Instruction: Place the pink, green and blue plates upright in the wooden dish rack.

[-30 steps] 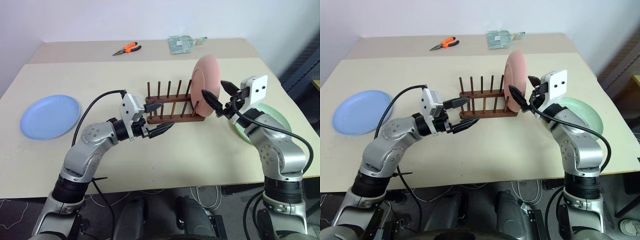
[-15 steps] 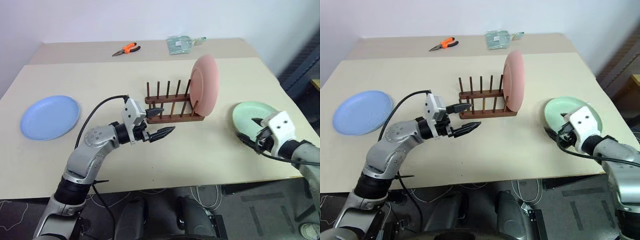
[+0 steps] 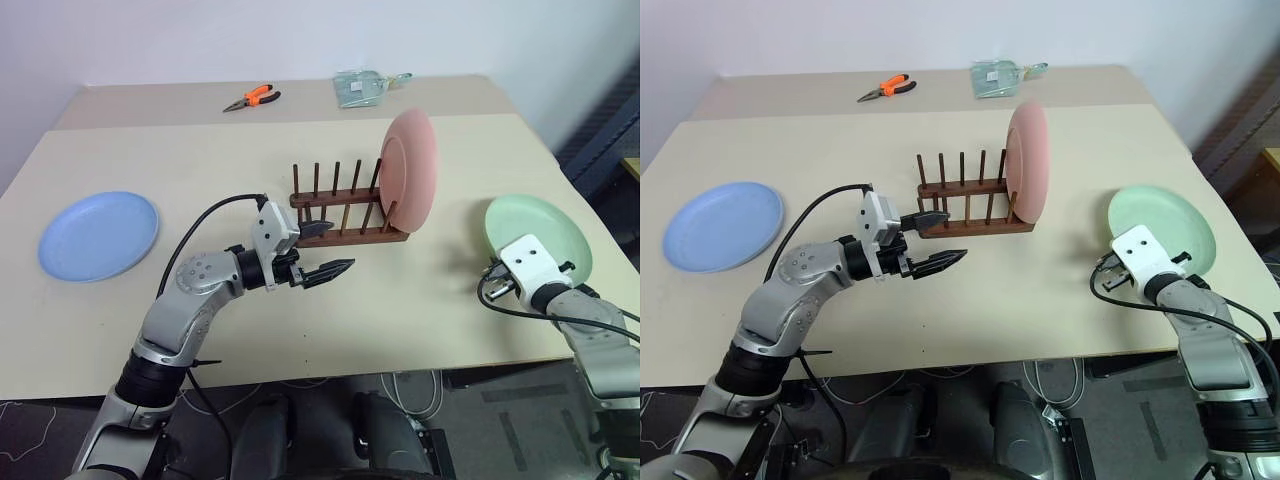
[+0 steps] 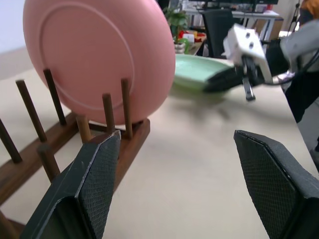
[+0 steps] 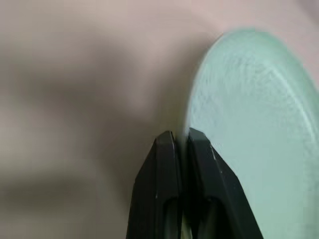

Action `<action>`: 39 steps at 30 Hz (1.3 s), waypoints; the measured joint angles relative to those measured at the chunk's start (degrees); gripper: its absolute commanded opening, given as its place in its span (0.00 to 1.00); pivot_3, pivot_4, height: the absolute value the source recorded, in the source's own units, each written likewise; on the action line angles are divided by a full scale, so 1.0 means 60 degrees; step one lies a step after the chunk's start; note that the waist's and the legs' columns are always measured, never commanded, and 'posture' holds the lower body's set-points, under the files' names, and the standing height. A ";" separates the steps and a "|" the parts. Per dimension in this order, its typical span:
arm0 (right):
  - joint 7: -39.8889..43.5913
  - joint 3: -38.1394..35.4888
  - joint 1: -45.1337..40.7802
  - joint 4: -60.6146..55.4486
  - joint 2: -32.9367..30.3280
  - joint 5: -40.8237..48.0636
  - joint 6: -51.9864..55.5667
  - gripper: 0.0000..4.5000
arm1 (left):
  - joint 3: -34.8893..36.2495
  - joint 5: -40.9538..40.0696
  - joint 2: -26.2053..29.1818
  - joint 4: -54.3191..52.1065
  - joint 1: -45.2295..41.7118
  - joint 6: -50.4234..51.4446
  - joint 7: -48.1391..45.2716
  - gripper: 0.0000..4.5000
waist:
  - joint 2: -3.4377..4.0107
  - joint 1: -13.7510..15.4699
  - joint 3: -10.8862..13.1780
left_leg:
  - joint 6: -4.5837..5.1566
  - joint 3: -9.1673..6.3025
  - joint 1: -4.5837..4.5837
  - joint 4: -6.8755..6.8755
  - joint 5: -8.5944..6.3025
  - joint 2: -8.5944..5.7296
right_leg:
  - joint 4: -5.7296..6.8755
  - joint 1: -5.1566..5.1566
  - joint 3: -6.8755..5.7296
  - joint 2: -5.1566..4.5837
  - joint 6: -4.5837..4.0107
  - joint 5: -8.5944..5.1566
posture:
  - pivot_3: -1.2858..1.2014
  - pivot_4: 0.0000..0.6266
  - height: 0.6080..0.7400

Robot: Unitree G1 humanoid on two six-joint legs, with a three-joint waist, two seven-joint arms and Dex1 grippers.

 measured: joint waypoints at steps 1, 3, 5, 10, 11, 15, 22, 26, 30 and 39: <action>-0.0002 -0.0135 -0.0213 -0.0183 0.0038 0.0085 -0.0153 0.01 | 0.0062 0.0027 -0.0001 0.0098 -0.0002 -0.0073 0.0039 0.83 | 0.0008 -0.0022 0.0004 | 0.0000 0.0001 0.0003 0.0002 0.0000 0.0001 | 0.0003 -0.0001 0.0000 0.0002 0.0000 0.0001 | 0.52 0.24 0.98; -0.0065 -0.0590 -0.1157 -0.0704 0.0205 0.0521 -0.0253 0.01 | 0.0322 0.0201 -0.0022 0.0453 -0.0033 -0.0392 0.0241 0.83 | 0.0025 -0.0051 0.0015 | 0.0000 0.0002 0.0008 0.0006 0.0000 0.0003 | 0.0013 -0.0001 0.0003 0.0005 0.0000 0.0003 | 0.52 0.24 0.98; -0.0092 -0.1086 -0.2210 -0.1295 0.0432 0.1307 -0.0158 0.01 | 0.0567 0.0340 -0.0063 0.0831 -0.0111 -0.0629 0.0458 0.83 | 0.0029 -0.0031 0.0018 | 0.0000 -0.0006 0.0008 0.0004 0.0000 0.0008 | 0.0014 -0.0002 0.0002 0.0015 0.0002 0.0004 | 0.52 0.24 0.98; -0.0242 -0.2180 -0.4914 -0.3411 0.1417 0.5890 0.1611 0.01 | 0.1025 0.0654 -0.0045 0.1606 -0.0206 -0.1301 0.0658 0.83 | 0.0023 0.0045 0.0015 | 0.0001 -0.0055 -0.0007 -0.0011 0.0000 0.0020 | 0.0014 0.0000 -0.0021 0.0025 0.0037 0.0023 | 0.52 0.24 0.98; -0.0350 -0.2226 -0.5146 -0.3780 0.1576 0.7143 0.2052 0.01 | 0.1073 0.0720 0.0024 0.1726 -0.0202 -0.1413 0.0651 0.83 | 0.0018 0.0079 0.0015 | 0.0001 -0.0061 -0.0013 -0.0012 0.0000 0.0021 | 0.0012 0.0000 -0.0026 0.0022 0.0036 0.0024 | 0.52 0.24 0.98; -0.1317 -0.1968 -0.5312 -0.4168 0.2539 1.0817 0.2919 0.01 | 0.1164 0.0839 0.0098 0.1853 -0.0111 -0.1663 0.0627 0.83 | 0.0020 0.0135 0.0016 | 0.0001 -0.0050 -0.0015 -0.0008 0.0000 0.0004 | 0.0010 -0.0001 -0.0025 -0.0017 0.0007 0.0009 | 0.52 0.24 0.98; -0.2730 -0.0364 -0.5378 -0.3242 0.3974 1.2064 0.3218 0.01 | 0.1125 0.0874 0.0075 0.1619 0.0278 -0.1639 0.0675 0.83 | 0.0023 0.0118 0.0016 | 0.0001 -0.0043 -0.0022 -0.0003 0.0000 0.0004 | 0.0015 -0.0015 -0.0022 -0.0022 -0.0005 0.0006 | 0.52 0.24 0.98; -0.2754 0.0089 -0.5340 -0.2367 0.4256 1.1698 0.3201 0.01 | 0.1127 0.0913 0.0076 0.1467 0.0299 -0.1622 0.0770 0.83 | 0.0024 0.0130 0.0015 | 0.0001 -0.0042 -0.0027 -0.0003 0.0000 -0.0001 | 0.0014 -0.0017 -0.0023 -0.0021 -0.0001 0.0008 | 0.52 0.24 0.98; -0.2758 0.0112 -0.5341 -0.1647 0.4378 1.1506 0.3201 0.01 | 0.1126 0.0912 0.0076 0.1245 0.0483 -0.1564 0.0823 0.83 | 0.0025 0.0120 0.0016 | 0.0001 -0.0040 -0.0028 -0.0004 0.0000 -0.0001 | 0.0015 -0.0020 -0.0024 -0.0017 0.0010 0.0014 | 0.52 0.24 0.98; -0.2814 0.0038 -0.5342 -0.0622 0.4497 1.1051 0.3202 0.23 | 0.1124 0.0906 0.0077 0.0973 0.0550 -0.1358 0.0824 0.83 | 0.0026 0.0037 0.0016 | 0.0002 -0.0039 -0.0028 -0.0004 0.0000 -0.0001 | 0.0019 -0.0021 -0.0024 -0.0011 0.0030 0.0025 | 0.52 0.24 0.98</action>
